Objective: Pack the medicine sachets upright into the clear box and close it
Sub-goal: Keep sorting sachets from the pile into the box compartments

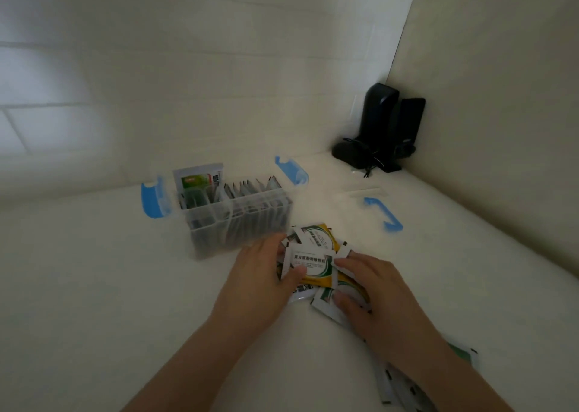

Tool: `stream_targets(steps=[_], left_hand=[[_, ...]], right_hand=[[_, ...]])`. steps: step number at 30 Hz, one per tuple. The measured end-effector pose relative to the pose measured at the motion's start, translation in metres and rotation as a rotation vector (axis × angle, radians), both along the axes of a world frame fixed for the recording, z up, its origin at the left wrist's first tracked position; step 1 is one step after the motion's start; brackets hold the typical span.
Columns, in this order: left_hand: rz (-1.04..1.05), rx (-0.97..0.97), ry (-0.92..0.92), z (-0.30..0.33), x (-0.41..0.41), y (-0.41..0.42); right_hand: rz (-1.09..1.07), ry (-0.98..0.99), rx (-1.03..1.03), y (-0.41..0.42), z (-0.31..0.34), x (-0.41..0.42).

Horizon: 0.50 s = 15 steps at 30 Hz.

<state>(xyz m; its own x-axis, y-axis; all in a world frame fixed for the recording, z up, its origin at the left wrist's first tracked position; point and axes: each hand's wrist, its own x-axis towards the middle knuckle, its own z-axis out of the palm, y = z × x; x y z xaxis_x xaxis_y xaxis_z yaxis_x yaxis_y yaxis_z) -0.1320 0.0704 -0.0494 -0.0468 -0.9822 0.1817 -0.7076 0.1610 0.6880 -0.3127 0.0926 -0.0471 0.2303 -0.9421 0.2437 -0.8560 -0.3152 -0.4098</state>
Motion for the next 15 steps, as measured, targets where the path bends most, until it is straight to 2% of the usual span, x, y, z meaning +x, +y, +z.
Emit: stream_targets(steps=[3, 10, 15], left_hand=[[-0.011, -0.036, -0.015, -0.006, -0.002, 0.002], [-0.057, 0.091, 0.269, -0.001, 0.009, 0.002], [-0.021, 0.12, 0.317, 0.003, 0.026, 0.006]], right_hand=[[0.035, 0.01, -0.038, -0.003, -0.004, -0.001], [0.011, -0.052, 0.005, -0.005, 0.0, -0.01], [-0.011, -0.044, 0.013, -0.005, 0.004, -0.007]])
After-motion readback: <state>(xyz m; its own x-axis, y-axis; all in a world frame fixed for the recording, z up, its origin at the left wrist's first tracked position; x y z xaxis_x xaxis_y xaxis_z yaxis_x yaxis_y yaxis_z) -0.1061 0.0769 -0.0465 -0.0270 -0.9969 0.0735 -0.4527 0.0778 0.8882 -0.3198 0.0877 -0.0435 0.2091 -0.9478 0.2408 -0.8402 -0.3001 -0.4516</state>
